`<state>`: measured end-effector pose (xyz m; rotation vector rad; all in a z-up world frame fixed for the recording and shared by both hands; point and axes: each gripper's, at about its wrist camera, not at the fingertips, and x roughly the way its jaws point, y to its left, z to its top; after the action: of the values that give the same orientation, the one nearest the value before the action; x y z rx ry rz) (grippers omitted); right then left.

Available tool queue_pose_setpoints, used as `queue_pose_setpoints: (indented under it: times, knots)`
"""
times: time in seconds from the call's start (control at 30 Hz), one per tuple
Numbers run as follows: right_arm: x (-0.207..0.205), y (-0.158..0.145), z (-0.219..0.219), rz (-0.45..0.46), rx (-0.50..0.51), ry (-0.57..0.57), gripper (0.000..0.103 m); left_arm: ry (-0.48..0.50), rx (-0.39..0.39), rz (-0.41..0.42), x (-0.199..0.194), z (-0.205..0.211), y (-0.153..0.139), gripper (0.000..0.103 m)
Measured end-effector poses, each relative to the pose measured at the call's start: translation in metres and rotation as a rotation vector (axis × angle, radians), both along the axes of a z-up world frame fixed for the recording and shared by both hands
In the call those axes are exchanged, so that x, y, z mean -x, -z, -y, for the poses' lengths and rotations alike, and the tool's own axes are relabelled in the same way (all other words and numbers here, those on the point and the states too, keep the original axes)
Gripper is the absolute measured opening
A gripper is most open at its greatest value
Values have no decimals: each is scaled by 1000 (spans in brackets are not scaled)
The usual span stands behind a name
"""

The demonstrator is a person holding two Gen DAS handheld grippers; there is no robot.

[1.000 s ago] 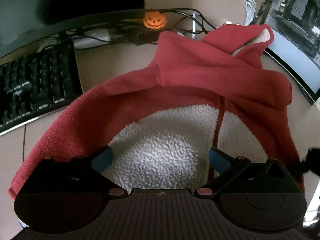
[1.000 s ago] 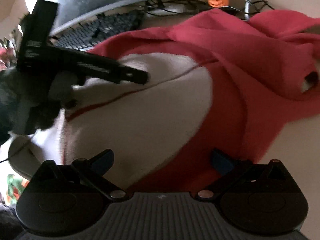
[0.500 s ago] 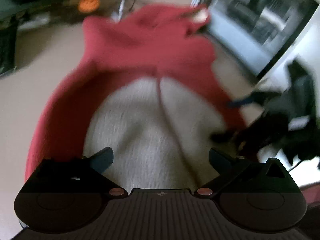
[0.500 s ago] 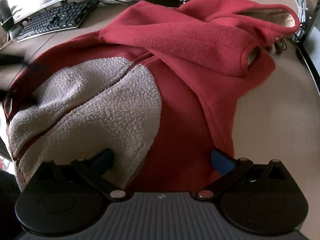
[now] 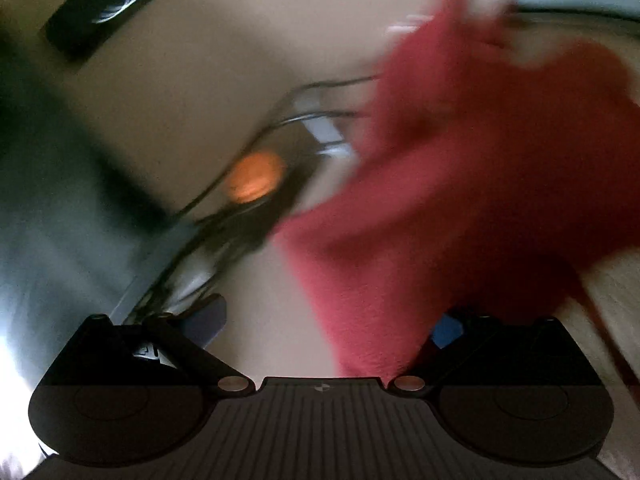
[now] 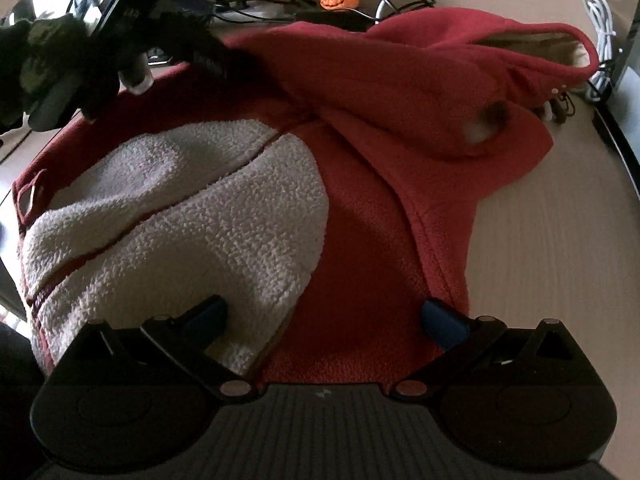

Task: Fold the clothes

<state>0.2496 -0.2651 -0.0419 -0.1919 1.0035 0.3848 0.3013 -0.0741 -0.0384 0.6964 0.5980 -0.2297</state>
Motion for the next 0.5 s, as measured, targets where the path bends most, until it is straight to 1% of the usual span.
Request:
queue_pose_setpoints:
  times: [0.07,0.17,0.23,0.3,0.4,0.5]
  knots:
    - [-1,0,-1,-8,4,-25,103,-137,62,5,-13,-22,-7,103]
    - [0,-2,0,-21,12,-86,103,-297,86,69,-22,-64,-17,103]
    - [-3,-2,-3,-27,23,-131,103,-398,172,48,-24,-98,-29,103]
    - [-6,-2,-7,-31,37,-173,103,-485,265,29,-18,-131,-39,103]
    - [-11,-2,-13,-29,49,-214,103,-629,295,84,3,-173,-50,103]
    - [-17,-2,-18,-34,66,-250,103,-741,352,65,23,-221,-51,103]
